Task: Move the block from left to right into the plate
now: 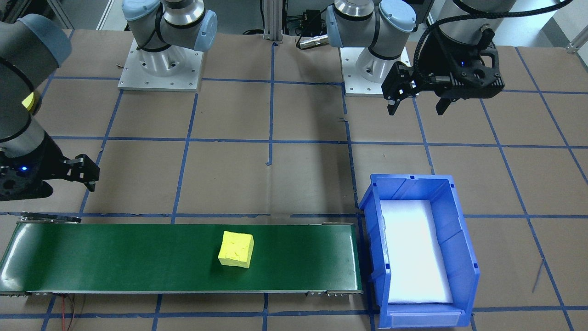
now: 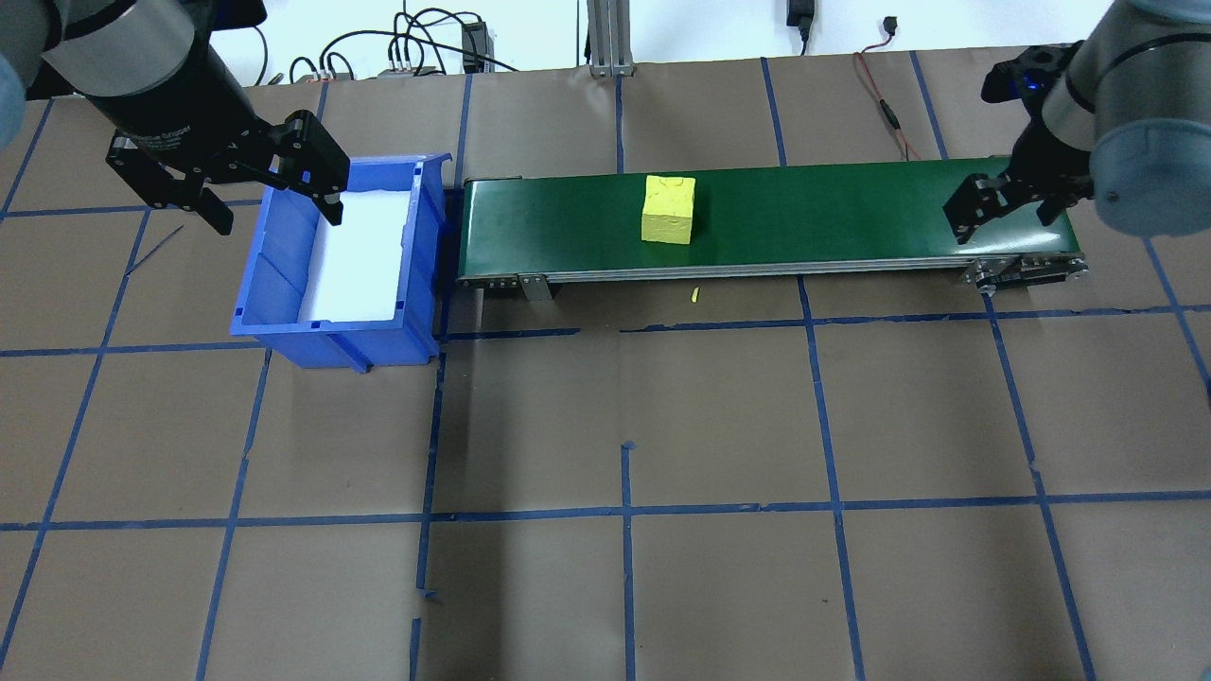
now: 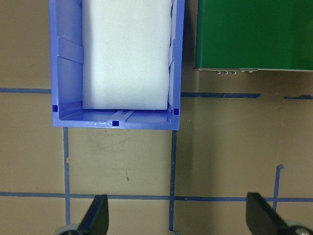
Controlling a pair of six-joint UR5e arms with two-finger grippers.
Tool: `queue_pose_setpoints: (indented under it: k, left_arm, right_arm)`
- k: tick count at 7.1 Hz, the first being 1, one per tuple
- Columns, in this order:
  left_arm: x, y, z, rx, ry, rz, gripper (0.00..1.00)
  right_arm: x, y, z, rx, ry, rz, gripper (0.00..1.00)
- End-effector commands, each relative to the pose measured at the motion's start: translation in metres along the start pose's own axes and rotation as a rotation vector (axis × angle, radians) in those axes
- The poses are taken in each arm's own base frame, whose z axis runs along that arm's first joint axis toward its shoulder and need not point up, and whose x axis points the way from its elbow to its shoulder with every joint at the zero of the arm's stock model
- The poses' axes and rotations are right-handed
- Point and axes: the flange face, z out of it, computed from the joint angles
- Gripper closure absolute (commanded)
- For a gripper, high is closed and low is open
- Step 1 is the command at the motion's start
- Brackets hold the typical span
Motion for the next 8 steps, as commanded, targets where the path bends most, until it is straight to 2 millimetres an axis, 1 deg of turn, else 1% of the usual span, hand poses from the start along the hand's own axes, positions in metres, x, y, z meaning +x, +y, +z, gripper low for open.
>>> queue_pose_setpoints:
  k: [1, 2, 3, 4, 6, 7, 8]
  left_arm:
    - [0.0, 0.0, 0.0, -0.001, 0.0, 0.0, 0.0]
    - [0.0, 0.0, 0.0, -0.001, 0.0, 0.0, 0.0]
    - [0.0, 0.0, 0.0, -0.001, 0.0, 0.0, 0.0]
    - [-0.001, 0.0, 0.0, -0.001, 0.0, -0.002, 0.0]
    - [0.0, 0.0, 0.0, -0.001, 0.0, 0.0, 0.0]
    - [-0.001, 0.0, 0.0, -0.001, 0.0, -0.002, 0.0]
    - [-0.001, 0.0, 0.0, -0.001, 0.0, -0.002, 0.0]
  right_arm:
    - [-0.074, -0.01, 0.004, -0.005, -0.077, 0.121, 0.0]
    - [-0.09, -0.016, 0.016, -0.015, -0.1, 0.139, 0.0]
    - [-0.093, -0.021, 0.028, -0.025, -0.135, 0.146, 0.0]
    - [-0.098, -0.027, 0.035, -0.021, -0.185, 0.18, 0.0]
    - [-0.098, -0.036, 0.048, -0.009, -0.204, 0.185, 0.0]
    - [-0.099, -0.052, 0.05, 0.003, -0.246, 0.218, 0.0]
    - [-0.095, -0.075, 0.047, 0.019, -0.251, 0.262, 0.0]
